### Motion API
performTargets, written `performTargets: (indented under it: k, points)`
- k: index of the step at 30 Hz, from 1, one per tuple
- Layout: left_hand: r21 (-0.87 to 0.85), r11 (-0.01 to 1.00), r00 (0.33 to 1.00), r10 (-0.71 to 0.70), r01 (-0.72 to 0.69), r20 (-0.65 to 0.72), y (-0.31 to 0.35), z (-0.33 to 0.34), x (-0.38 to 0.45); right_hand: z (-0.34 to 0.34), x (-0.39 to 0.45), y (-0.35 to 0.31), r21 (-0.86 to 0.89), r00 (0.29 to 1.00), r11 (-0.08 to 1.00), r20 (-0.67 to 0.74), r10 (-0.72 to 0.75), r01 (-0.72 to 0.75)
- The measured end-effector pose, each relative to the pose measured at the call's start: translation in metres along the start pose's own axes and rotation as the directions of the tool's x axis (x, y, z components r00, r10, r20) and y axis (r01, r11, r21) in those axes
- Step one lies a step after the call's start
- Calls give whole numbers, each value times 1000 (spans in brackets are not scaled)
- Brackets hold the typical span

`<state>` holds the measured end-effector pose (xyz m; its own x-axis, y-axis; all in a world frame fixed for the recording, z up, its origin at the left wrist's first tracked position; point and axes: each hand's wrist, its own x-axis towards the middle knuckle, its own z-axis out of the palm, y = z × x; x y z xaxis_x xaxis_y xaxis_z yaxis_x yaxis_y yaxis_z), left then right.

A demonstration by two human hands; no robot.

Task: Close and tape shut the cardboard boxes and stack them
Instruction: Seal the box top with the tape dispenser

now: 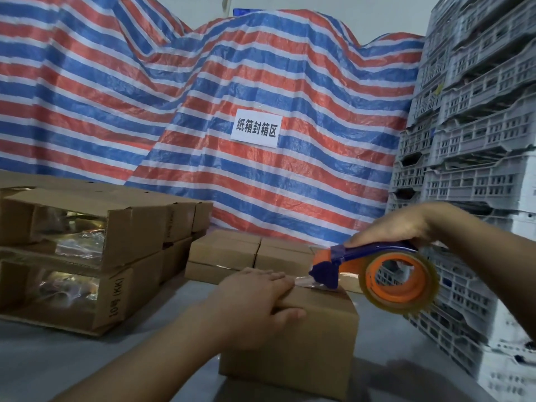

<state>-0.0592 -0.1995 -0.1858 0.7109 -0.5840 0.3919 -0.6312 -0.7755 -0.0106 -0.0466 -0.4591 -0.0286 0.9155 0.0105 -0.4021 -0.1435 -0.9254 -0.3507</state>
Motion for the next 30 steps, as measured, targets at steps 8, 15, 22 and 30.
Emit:
performTargets:
  k: [8,15,22,30]
  points:
    - [-1,1000,1000,21,-21,-14,-1,0,0,-2,-16,57,52,997,999,-74,3,1]
    - [44,998,997,-45,42,67,21,-11,13,19,-3,81,172,994,984,-101,-35,52]
    - [-75,996,995,45,-38,94,69,-1,39,27,-5,88,187,989,976,-119,-87,109]
    - [-20,999,995,52,-51,85,62,7,37,21,-9,121,285,975,933,-99,-198,218]
